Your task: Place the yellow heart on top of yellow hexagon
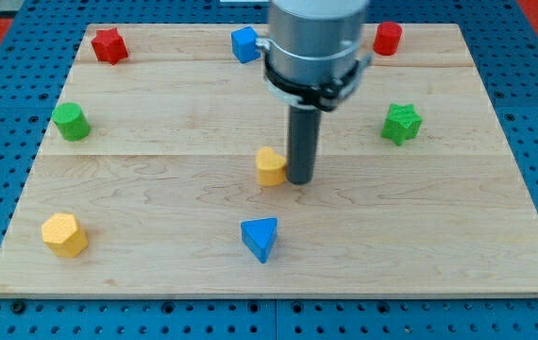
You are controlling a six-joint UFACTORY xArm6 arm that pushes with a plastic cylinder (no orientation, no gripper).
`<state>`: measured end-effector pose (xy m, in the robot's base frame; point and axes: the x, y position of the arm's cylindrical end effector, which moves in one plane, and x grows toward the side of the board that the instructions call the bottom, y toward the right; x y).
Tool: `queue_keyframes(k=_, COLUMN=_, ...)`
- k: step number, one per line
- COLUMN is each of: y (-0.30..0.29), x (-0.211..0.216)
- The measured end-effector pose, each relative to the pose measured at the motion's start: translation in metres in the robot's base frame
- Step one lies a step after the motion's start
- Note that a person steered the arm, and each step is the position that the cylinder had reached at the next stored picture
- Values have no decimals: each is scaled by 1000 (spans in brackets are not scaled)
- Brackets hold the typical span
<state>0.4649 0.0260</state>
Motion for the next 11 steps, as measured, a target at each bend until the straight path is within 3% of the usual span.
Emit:
queue_keyframes(k=1, y=-48, x=-18)
queue_keyframes(k=2, y=-139, x=-17)
queue_keyframes(k=3, y=-190, x=-15)
queue_keyframes(k=4, y=-170, x=-30)
queue_keyframes(k=5, y=-100, x=-39)
queue_keyframes(k=6, y=-66, x=-12)
queue_keyframes(k=7, y=-73, x=32)
queue_keyframes(k=9, y=-206, x=39)
queue_keyframes(k=10, y=-191, x=47)
queue_keyframes(k=11, y=-191, x=94)
